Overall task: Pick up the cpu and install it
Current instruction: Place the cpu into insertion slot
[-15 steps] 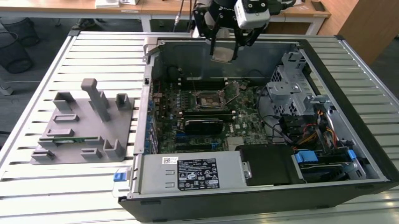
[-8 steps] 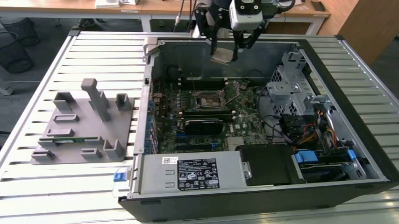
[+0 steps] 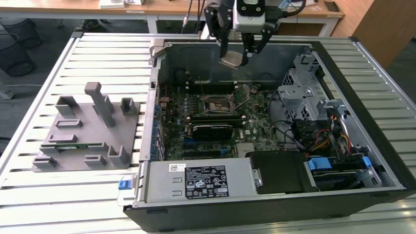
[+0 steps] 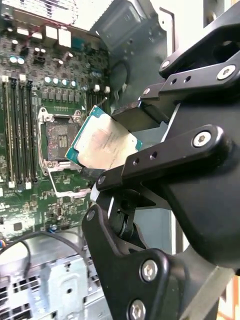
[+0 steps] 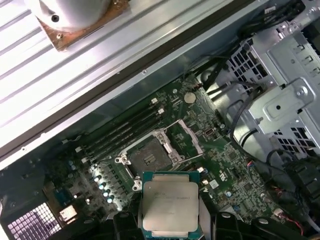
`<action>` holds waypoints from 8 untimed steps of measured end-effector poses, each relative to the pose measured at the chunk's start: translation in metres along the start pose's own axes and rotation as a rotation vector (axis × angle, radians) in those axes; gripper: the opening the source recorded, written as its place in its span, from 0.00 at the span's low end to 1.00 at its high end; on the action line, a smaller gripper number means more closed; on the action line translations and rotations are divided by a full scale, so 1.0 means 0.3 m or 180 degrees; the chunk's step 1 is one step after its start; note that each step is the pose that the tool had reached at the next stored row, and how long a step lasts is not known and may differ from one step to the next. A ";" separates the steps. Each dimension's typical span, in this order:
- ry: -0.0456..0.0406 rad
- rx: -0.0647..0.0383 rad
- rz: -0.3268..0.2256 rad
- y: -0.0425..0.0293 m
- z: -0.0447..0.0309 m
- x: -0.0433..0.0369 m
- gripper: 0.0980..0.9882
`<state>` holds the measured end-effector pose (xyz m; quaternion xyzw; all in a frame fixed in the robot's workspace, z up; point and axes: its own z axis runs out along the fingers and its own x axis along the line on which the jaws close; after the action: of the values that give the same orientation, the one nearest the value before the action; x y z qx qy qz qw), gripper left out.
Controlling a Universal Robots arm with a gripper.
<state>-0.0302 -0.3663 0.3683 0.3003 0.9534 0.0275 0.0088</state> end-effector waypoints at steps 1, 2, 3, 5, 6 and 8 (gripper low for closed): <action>-0.0003 0.0000 0.0058 0.000 0.001 0.000 0.49; -0.0007 0.0000 0.0115 0.000 0.002 0.000 0.49; -0.0010 0.0000 0.0172 0.000 0.002 0.000 0.49; -0.0017 0.0000 0.0286 0.000 0.004 0.000 0.49; -0.0020 0.0000 0.0343 0.000 0.005 0.000 0.49; -0.0027 0.0000 0.0461 0.000 0.006 0.000 0.49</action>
<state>-0.0302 -0.3664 0.3664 0.3686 0.9291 0.0268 0.0108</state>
